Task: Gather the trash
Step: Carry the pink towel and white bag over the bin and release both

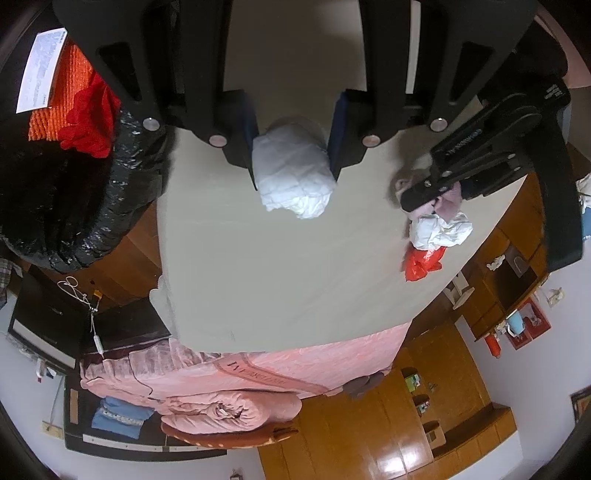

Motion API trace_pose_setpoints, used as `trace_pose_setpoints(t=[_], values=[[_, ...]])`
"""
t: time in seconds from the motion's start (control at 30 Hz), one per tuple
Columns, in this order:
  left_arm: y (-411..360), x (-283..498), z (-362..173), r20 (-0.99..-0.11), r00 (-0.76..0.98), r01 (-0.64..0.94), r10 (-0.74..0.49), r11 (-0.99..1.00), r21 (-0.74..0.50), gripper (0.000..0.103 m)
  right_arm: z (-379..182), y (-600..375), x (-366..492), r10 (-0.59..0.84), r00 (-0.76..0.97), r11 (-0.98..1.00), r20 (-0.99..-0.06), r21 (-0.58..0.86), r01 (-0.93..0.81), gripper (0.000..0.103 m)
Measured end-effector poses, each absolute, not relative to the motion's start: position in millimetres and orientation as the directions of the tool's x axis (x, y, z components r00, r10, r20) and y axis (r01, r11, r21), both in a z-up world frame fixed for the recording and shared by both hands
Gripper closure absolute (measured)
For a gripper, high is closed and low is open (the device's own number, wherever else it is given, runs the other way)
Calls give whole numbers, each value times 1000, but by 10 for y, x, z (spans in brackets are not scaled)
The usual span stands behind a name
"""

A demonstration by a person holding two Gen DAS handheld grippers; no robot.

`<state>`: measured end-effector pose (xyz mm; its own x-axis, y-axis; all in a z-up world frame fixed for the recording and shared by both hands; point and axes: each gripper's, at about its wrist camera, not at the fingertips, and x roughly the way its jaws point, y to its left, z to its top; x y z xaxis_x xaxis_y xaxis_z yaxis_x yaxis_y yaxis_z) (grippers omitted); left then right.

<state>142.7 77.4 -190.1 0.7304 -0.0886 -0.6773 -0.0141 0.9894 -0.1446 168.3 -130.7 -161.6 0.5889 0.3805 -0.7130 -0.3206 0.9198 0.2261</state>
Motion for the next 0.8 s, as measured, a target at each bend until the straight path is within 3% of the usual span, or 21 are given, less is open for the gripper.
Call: trace_pose_setpoints(t=[0.8], values=[[336,1197,-952,-523,841,85,-139,988,-127,63,-835,-1743,1392,382,714,924,-587,223,-311,71]])
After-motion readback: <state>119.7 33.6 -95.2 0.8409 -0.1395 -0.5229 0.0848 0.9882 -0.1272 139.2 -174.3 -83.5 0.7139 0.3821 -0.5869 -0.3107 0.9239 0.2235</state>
